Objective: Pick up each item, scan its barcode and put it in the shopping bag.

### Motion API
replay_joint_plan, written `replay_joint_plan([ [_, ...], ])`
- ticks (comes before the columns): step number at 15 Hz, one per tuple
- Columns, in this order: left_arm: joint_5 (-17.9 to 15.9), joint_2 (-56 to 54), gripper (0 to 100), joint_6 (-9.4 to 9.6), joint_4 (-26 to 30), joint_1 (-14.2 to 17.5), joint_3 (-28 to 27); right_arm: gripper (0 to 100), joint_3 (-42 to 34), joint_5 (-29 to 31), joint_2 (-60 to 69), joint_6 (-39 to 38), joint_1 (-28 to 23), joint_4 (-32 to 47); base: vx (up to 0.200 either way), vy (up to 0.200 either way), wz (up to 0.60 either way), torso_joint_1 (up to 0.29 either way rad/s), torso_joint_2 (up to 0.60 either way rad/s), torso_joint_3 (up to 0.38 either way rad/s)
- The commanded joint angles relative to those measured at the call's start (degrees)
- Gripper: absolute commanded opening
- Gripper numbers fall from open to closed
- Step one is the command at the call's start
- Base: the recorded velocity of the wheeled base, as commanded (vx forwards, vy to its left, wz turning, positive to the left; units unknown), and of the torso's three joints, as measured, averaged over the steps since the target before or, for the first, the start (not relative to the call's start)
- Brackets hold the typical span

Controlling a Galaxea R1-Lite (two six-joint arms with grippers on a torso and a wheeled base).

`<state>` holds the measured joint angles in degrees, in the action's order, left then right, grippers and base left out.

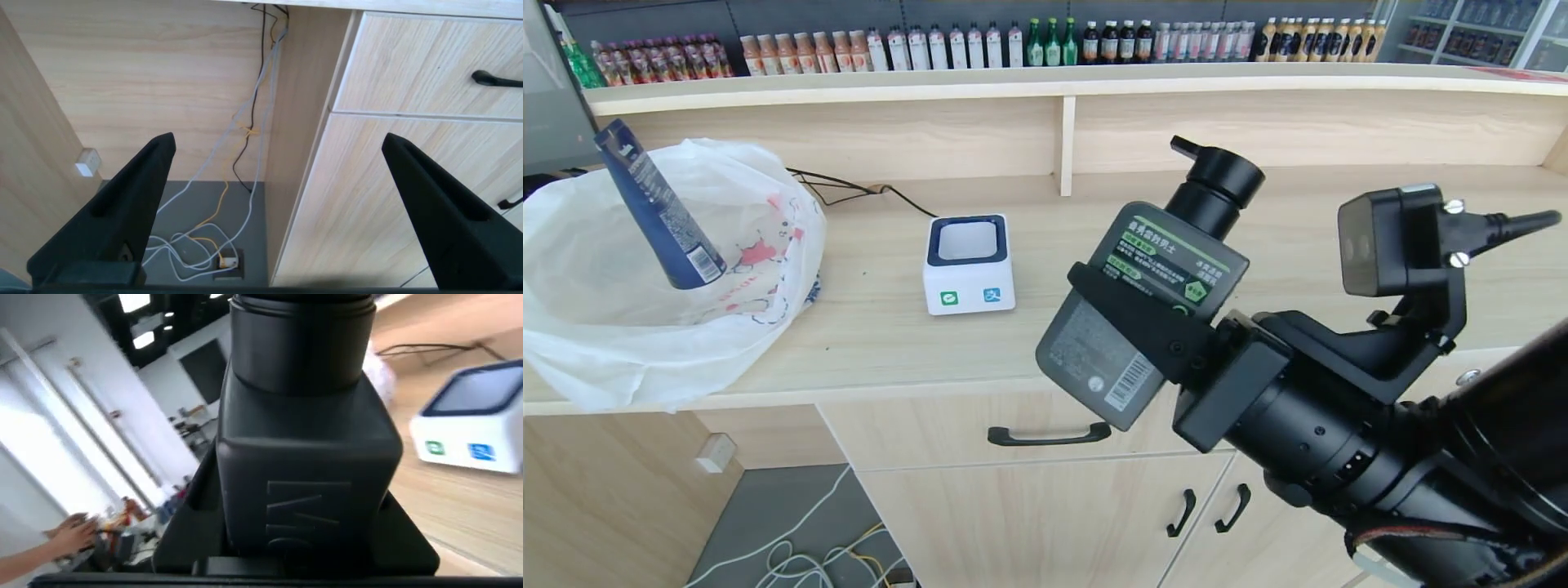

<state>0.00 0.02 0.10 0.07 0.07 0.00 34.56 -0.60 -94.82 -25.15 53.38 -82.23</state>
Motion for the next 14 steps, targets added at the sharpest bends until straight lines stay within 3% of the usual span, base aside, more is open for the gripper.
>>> replay_joint_plan([
  [1,0.00,-0.02,100,-0.01,0.01,0.01,0.00,0,-0.37,3.32,2.45,2.82,-0.12,2.07,0.000,0.000,0.00,0.000,0.00,0.000],
  [5,0.00,-0.02,100,-0.01,0.01,0.01,0.00,0,-2.04,16.86,2.71,16.27,-3.37,2.68,0.000,0.000,0.00,0.000,0.00,0.000],
  [8,0.00,-0.02,100,0.25,0.01,-0.07,0.00,0,-4.50,17.74,4.55,25.59,-10.93,2.77,0.000,0.000,0.00,0.000,0.00,0.000],
  [11,0.00,-0.02,100,-0.19,0.01,0.01,0.00,0,-6.26,17.91,5.26,28.66,-17.52,-0.57,0.000,0.000,0.00,0.000,0.00,0.000],
  [14,0.00,-0.02,100,-0.10,0.01,0.01,0.00,0,-10.30,17.74,6.49,29.98,-20.16,-1.45,0.000,0.000,0.00,0.000,0.00,0.000],
])
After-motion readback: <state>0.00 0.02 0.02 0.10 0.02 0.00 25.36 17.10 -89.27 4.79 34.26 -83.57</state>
